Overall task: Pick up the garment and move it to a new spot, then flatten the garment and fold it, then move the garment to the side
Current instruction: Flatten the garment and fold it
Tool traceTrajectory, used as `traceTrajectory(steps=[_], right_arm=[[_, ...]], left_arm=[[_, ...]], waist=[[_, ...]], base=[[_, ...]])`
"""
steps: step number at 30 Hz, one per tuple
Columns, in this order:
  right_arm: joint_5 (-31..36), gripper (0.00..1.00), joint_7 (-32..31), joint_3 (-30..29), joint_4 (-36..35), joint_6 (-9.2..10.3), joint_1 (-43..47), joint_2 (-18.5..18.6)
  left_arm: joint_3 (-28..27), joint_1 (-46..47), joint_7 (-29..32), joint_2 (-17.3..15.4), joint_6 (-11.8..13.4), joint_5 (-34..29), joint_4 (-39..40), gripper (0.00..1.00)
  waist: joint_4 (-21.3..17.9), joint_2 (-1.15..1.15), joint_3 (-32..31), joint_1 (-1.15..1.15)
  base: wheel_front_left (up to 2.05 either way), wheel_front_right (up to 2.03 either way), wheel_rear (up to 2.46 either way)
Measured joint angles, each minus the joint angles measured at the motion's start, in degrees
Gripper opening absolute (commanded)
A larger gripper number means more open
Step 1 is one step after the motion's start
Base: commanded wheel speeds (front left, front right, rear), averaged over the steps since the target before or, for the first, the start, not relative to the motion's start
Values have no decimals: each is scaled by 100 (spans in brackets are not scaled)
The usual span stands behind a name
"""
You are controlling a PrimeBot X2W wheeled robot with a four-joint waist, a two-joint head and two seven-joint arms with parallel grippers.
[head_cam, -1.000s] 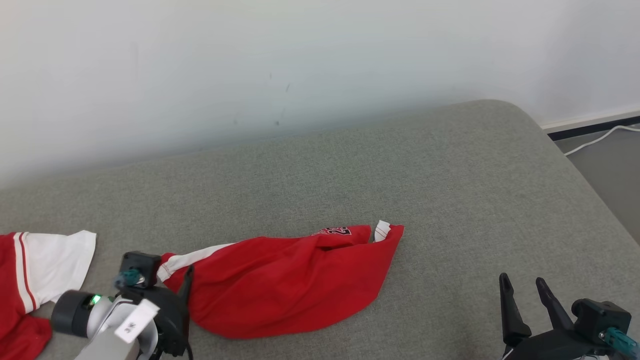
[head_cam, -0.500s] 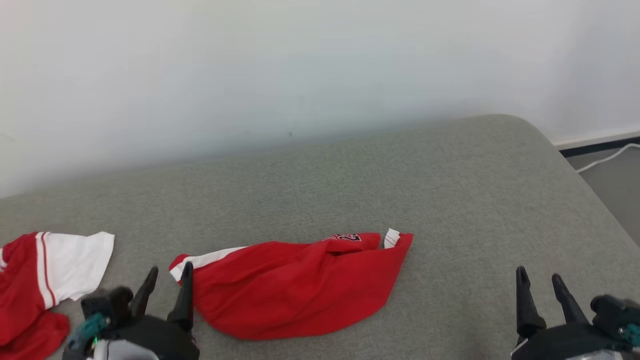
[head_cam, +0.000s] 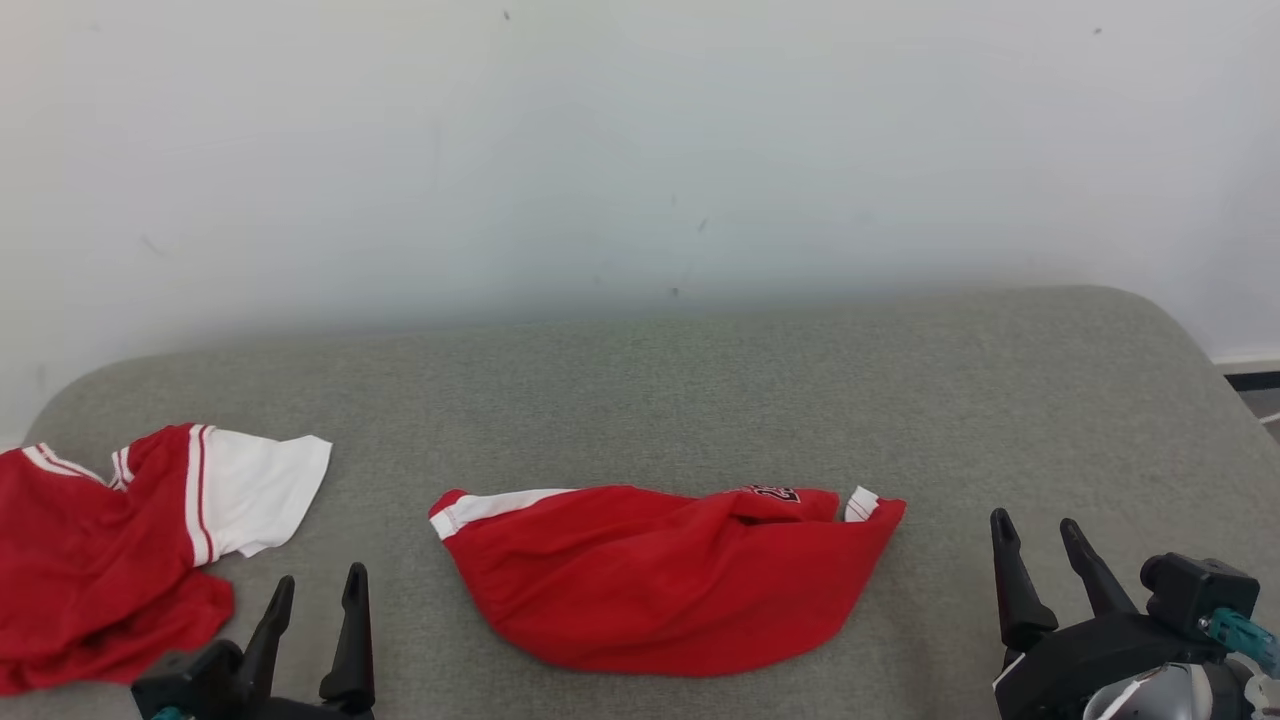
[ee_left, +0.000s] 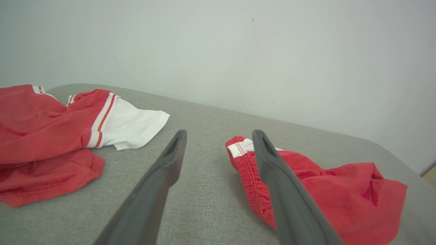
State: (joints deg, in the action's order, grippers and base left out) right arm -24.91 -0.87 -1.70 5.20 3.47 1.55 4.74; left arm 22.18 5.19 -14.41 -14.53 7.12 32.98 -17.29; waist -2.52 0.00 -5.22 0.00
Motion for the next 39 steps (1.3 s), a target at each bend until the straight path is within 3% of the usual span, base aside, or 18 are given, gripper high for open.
traceTrajectory(steps=[15,32,39], right_arm=[[181,100,-65,271,209,-52,-97,30],[181,100,-36,347,221,-47,-101,-5],[183,100,-45,486,199,-53,-131,-20]], left_arm=[[-478,-472,0,36,0,-801,875,100],[-467,-630,196,102,0,-1026,1250,100],[-339,-351,935,36,-66,-902,901,100]], waist=[[941,0,-108,0],[774,0,-57,0],[633,0,19,0]], base=[[0,0,0],[0,0,0],[0,0,0]])
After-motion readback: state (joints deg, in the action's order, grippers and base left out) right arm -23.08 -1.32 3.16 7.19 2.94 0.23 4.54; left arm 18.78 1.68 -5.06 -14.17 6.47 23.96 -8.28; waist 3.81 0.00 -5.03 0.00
